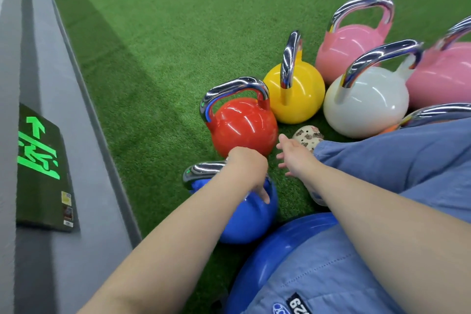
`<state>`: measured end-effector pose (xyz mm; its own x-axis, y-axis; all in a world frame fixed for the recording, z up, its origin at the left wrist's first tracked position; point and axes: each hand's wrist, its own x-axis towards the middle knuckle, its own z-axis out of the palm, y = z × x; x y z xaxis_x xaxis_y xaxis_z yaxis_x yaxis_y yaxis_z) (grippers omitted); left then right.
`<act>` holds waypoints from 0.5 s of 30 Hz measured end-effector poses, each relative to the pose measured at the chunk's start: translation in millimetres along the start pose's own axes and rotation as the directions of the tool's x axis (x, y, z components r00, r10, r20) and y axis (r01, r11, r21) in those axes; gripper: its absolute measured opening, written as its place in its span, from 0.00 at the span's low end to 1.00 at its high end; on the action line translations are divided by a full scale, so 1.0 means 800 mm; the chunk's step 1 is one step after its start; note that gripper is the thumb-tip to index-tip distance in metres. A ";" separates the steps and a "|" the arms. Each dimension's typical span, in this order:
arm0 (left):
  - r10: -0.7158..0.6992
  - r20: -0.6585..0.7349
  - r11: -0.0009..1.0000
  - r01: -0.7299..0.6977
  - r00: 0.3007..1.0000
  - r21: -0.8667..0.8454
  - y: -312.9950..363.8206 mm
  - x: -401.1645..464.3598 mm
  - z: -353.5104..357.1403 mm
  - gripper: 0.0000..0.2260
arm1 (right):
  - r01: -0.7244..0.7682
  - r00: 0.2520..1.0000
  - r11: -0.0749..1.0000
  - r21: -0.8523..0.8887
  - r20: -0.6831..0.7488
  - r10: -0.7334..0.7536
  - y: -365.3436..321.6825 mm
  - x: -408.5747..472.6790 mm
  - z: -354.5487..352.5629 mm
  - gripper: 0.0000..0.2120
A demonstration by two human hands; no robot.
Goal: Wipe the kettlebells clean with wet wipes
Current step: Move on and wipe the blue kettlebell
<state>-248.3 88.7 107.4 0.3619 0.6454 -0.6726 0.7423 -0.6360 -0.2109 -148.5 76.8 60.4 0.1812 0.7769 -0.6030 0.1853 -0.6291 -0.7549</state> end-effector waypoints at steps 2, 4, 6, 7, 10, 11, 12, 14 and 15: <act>-0.059 0.020 0.995 0.057 0.998 0.084 0.029 0.018 0.002 0.27 | 0.005 1.000 1.000 -0.006 0.014 -0.005 -0.002 -0.002 0.000 0.25; -0.047 0.025 0.980 0.042 0.999 0.194 0.050 0.042 0.024 0.21 | 0.002 0.999 1.000 0.003 0.052 -0.002 0.001 -0.004 -0.001 0.23; -0.110 0.051 0.948 0.090 0.993 0.305 0.063 0.048 0.041 0.22 | -0.004 0.995 0.999 -0.040 0.099 0.008 0.004 -0.009 -0.002 0.24; -0.119 0.023 0.944 0.107 0.993 0.311 0.066 0.047 0.049 0.25 | -0.011 0.993 0.996 -0.085 0.119 0.021 0.006 -0.012 -0.002 0.25; -0.004 0.040 0.925 -0.012 0.999 0.381 0.076 0.051 0.040 0.29 | -0.020 0.986 0.983 -0.181 0.157 0.049 0.009 -0.017 -0.003 0.26; -0.009 0.067 0.899 -0.022 0.998 0.438 0.078 0.049 0.040 0.26 | -0.022 0.984 0.982 -0.190 0.171 0.055 0.011 -0.018 -0.003 0.27; -0.032 0.081 0.879 -0.011 0.996 0.477 0.083 0.044 0.044 0.24 | -0.028 0.981 0.979 -0.200 0.185 0.065 0.012 -0.019 -0.003 0.27; -0.041 -0.021 0.843 0.046 0.999 0.536 0.076 0.022 0.082 0.26 | -0.042 0.971 0.975 -0.219 0.222 0.092 0.018 -0.021 0.001 0.28; 0.006 -0.080 0.773 0.046 0.997 0.633 0.074 0.014 0.099 0.21 | -0.052 0.965 0.974 -0.220 0.239 0.105 0.019 -0.022 0.003 0.29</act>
<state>-245.2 24.5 31.0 0.4104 0.6734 -0.6149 0.2330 -0.7294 -0.6432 -150.9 53.4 59.3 -0.0362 0.6899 -0.7230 0.3832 -0.6586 -0.6476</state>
